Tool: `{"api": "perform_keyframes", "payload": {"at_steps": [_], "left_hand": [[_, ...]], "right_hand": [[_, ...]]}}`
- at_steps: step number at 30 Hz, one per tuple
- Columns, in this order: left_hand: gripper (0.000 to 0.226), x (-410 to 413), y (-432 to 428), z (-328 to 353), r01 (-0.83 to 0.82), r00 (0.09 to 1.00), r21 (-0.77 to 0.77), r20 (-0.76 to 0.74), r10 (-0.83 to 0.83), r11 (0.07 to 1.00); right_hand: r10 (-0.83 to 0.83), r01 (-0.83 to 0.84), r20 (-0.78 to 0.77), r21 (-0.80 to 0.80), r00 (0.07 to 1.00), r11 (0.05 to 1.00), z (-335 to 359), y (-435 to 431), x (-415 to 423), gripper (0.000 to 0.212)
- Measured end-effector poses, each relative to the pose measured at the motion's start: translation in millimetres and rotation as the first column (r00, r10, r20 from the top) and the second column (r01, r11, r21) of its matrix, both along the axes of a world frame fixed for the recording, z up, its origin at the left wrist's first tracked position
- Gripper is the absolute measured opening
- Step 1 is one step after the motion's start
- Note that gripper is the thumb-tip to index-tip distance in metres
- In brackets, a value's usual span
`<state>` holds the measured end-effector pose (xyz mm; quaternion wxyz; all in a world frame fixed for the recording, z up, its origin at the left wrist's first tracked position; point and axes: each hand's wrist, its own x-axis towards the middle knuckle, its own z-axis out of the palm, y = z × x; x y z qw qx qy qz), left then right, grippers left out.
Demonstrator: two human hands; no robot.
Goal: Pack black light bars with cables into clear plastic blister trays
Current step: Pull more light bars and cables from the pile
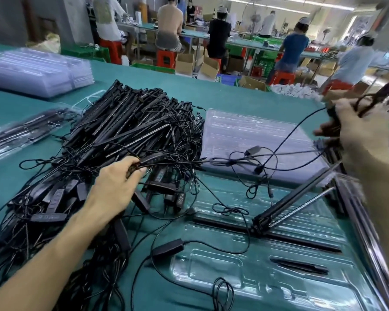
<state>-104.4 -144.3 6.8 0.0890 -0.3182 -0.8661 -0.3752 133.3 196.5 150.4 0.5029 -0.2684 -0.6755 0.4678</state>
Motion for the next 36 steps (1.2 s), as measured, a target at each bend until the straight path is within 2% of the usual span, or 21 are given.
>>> {"api": "perform_keyframes", "payload": {"at_steps": [2,4,8,12,14,15,18,20,21,23,24,25,27,28,30,32,36], "left_hand": [[0.019,-7,-9,-5,-0.083,0.996,-0.022,0.039,0.084,0.996],[0.026,-18,-22,-8,-0.195,0.977,-0.058,0.074,0.199,0.979],[0.031,-35,-39,-7,-0.382,0.917,-0.083,0.088,0.388,0.921],[0.036,-37,-44,-1,-0.459,0.882,0.04,0.136,0.451,0.887],[0.04,-33,-46,1,-0.493,0.867,0.057,0.112,0.485,0.868],[0.044,-31,-46,2,-0.509,0.859,0.027,0.076,0.506,0.861],[0.058,-26,-42,4,-0.476,0.876,-0.248,-0.043,0.481,0.844],[0.064,-20,-33,13,-0.443,0.894,-0.386,-0.133,0.427,0.809],[0.066,-15,-26,19,-0.429,0.903,-0.407,-0.211,0.373,0.807],[0.063,-2,-7,30,-0.275,0.929,-0.404,-0.347,0.132,0.872],[0.059,8,5,36,-0.091,0.945,-0.397,-0.324,-0.047,0.913],[0.058,20,18,41,0.132,0.946,-0.385,-0.226,-0.232,0.913],[0.062,44,46,42,0.48,0.85,-0.406,-0.003,-0.527,0.777],[0.065,55,61,40,0.547,0.792,-0.464,0.019,-0.61,0.696],[0.071,68,86,30,0.538,0.722,-0.614,-0.019,-0.692,0.578],[0.071,72,104,21,0.474,0.724,-0.703,-0.03,-0.689,0.529],[0.047,71,117,3,0.328,0.731,-0.784,-0.143,-0.667,0.527]], "right_hand": [[-0.02,0.024,0.113,-0.03,0.993,0.999,-6,6,6,0.018],[-0.054,0.065,0.156,-0.061,0.986,0.996,-11,13,14,0.018],[-0.117,0.122,0.039,-0.212,0.992,0.97,-17,21,26,0.015],[-0.271,0.236,-0.056,-0.339,0.961,0.911,-16,30,36,0.018],[-0.316,0.276,-0.074,-0.33,0.946,0.903,-13,28,41,0.008],[-0.301,0.267,-0.073,-0.3,0.951,0.916,-14,28,44,0.002],[-0.259,0.265,0.063,-0.122,0.964,0.957,-16,26,50,0.021],[-0.062,0.079,0.29,-0.045,0.955,0.996,-23,18,47,0.033],[0.044,-0.048,0.449,-0.004,0.892,0.999,-29,10,44,0.038],[0.15,-0.298,0.744,0.069,0.652,0.952,-46,-9,36,0.045],[0.17,-0.406,0.835,0.069,0.523,0.911,-54,-18,32,0.048],[0.183,-0.497,0.89,0.056,0.419,0.866,-60,-27,28,0.053],[0.142,-0.627,0.954,0.057,0.263,0.777,-71,-38,25,0.067],[0.073,-0.681,0.979,0.079,0.192,0.728,-75,-41,23,0.077],[-0.071,-0.751,0.995,0.102,0.073,0.653,-85,-44,23,0.099],[-0.191,-0.753,0.982,0.13,0.006,0.645,-95,-46,25,0.111],[-0.339,-0.766,0.937,0.279,0.085,0.579,-111,-43,25,0.108]]}}
